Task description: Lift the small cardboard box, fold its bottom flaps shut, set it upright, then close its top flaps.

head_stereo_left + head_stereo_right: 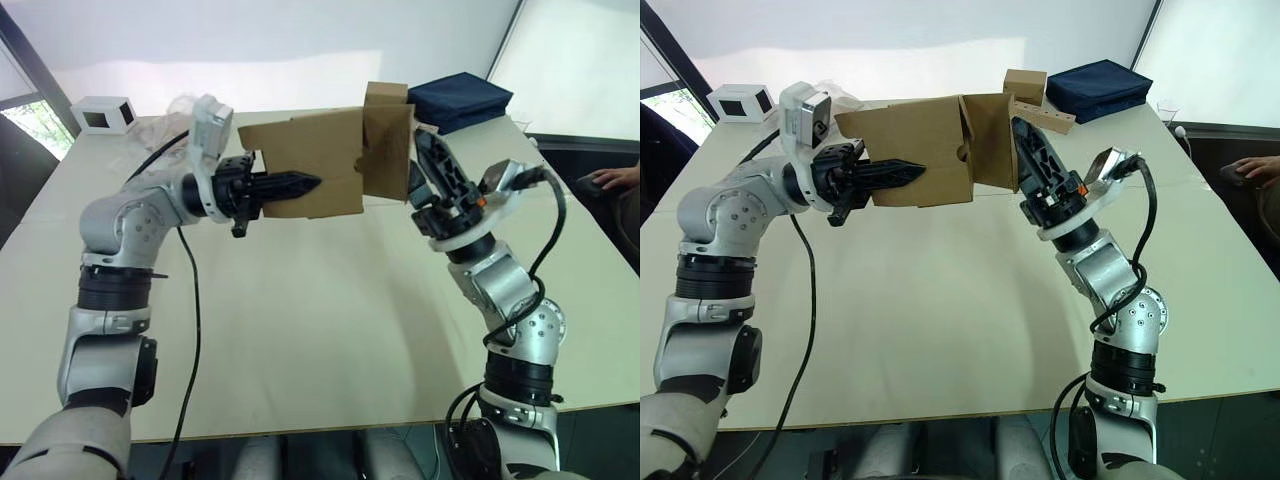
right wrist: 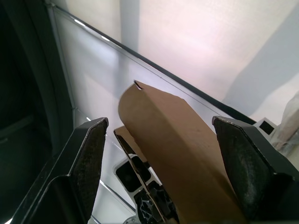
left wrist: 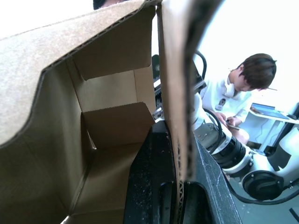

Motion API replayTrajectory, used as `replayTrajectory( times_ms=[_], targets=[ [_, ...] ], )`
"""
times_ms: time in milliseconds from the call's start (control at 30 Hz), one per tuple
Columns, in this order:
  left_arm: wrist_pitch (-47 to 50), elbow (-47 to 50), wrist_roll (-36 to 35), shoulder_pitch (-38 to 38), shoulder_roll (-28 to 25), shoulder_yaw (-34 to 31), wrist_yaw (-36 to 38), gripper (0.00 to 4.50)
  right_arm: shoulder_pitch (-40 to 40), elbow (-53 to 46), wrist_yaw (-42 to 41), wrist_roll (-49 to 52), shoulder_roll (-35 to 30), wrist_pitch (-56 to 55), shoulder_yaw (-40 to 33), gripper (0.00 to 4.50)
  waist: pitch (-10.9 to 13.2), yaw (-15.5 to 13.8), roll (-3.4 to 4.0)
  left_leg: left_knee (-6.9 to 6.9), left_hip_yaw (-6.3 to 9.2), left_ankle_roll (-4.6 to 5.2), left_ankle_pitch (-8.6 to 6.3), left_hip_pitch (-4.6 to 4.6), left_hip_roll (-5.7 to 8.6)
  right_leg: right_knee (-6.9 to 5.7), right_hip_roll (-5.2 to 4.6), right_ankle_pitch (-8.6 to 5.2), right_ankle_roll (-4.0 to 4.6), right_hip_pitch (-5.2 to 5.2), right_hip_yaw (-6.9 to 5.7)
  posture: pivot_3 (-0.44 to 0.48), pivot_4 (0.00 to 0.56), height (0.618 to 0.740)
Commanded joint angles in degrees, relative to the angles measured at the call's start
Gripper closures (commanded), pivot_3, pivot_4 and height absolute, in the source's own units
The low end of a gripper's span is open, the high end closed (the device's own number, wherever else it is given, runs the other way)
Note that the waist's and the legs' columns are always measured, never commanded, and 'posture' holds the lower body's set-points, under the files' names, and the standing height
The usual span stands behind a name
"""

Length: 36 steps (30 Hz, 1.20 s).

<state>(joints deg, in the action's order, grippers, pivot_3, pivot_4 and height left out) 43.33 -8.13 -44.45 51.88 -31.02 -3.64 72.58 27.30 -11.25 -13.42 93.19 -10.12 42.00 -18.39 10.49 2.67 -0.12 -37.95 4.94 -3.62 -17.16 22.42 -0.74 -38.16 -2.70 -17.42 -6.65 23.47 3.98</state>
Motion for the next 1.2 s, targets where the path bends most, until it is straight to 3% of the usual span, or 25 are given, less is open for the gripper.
replayTrajectory(
  times_ms=[33, 100, 1200],
  targets=[
    [-0.7, 1.2, -0.7, 1.1, -0.2, -1.6, 0.1, 4.5, 0.2, -1.3, -1.5, 0.3, -1.8, 0.1, -0.3, 1.73, 0.0, 0.0, 0.0, 0.0, 0.0, 0.0, 0.0, 0.0, 0.0, 0.0, 0.0, 0.0, 0.0, 0.0, 0.0, 0.0, 0.15, 0.74],
    [-0.7, 1.1, -0.8, 1.2, -0.3, -1.6, 0.1, 4.5, 0.2, -0.9, -2.3, -0.1, -2.9, 0.6, -0.1, 2.54, 0.0, 0.0, 0.0, 0.0, 0.0, 0.02, -0.01, 0.0, 0.0, 0.0, 0.0, 0.0, 0.0, 0.0, 0.0, 0.0, 0.15, 0.74],
    [-0.6, 0.9, -0.7, 1.2, 0.3, -1.4, -0.6, 4.5, 1.6, -3.1, -5.0, -10.4, -1.7, -0.7, 5.5, 2.54, 0.0, 0.0, 0.0, 0.0, 0.0, 0.0, 0.0, 0.0, 0.0, 0.0, 0.0, 0.0, 0.0, 0.0, 0.0, 0.0, 0.15, 0.74]
  ],
)
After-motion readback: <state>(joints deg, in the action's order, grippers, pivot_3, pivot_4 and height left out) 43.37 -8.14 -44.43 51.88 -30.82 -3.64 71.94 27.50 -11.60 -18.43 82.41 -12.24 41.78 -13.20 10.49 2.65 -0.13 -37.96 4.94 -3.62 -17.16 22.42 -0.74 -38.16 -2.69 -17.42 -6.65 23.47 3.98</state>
